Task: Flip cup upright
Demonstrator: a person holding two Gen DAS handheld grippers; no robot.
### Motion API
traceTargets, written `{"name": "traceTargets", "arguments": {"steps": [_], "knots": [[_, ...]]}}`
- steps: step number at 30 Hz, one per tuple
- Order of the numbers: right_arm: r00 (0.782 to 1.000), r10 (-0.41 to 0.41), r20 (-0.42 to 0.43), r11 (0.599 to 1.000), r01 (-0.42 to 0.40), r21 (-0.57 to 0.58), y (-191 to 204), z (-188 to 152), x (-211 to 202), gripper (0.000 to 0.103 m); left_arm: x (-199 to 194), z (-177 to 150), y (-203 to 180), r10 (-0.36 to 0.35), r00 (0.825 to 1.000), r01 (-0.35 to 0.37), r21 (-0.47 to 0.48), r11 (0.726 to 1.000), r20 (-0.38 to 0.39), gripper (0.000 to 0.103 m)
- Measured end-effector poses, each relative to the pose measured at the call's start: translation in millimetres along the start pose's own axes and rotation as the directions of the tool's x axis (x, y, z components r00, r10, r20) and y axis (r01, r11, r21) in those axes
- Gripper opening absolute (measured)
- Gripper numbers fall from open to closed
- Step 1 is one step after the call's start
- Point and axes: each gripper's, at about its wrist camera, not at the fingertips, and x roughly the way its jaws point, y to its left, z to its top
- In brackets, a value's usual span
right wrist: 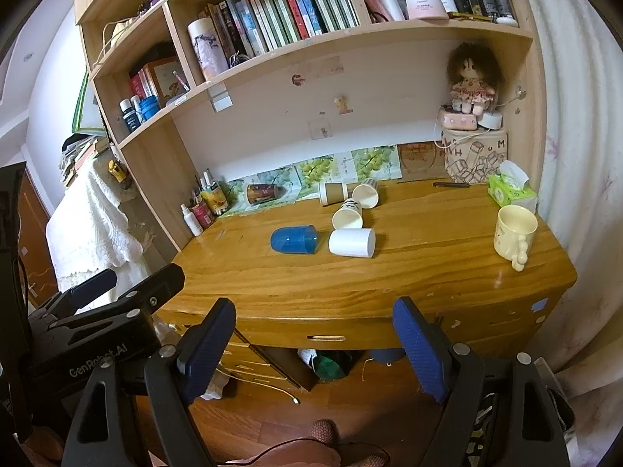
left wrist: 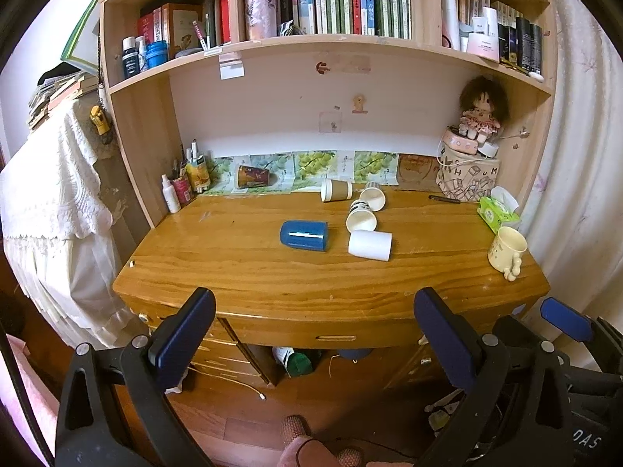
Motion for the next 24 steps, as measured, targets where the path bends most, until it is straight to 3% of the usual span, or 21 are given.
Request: {"name": "traceTargets", "arguments": {"steps": [13,24], "knots": [[0.998,0.033,-0.050,0.999,-0.033,0.007,4.0,0.4,15.7,0.083,10.6,-4.2,12.4,0.028,0.997,-0.031,-0.032,0.999,-0.066,0.102],[0.997,0.009,-0.083,1.000,-0.008,0.011,3.9,14.3,42.2,0.083,41.7,10.4,17.9,0.004,0.993,-0.008,-0.036,0.999,-0.114,0.102]]}}
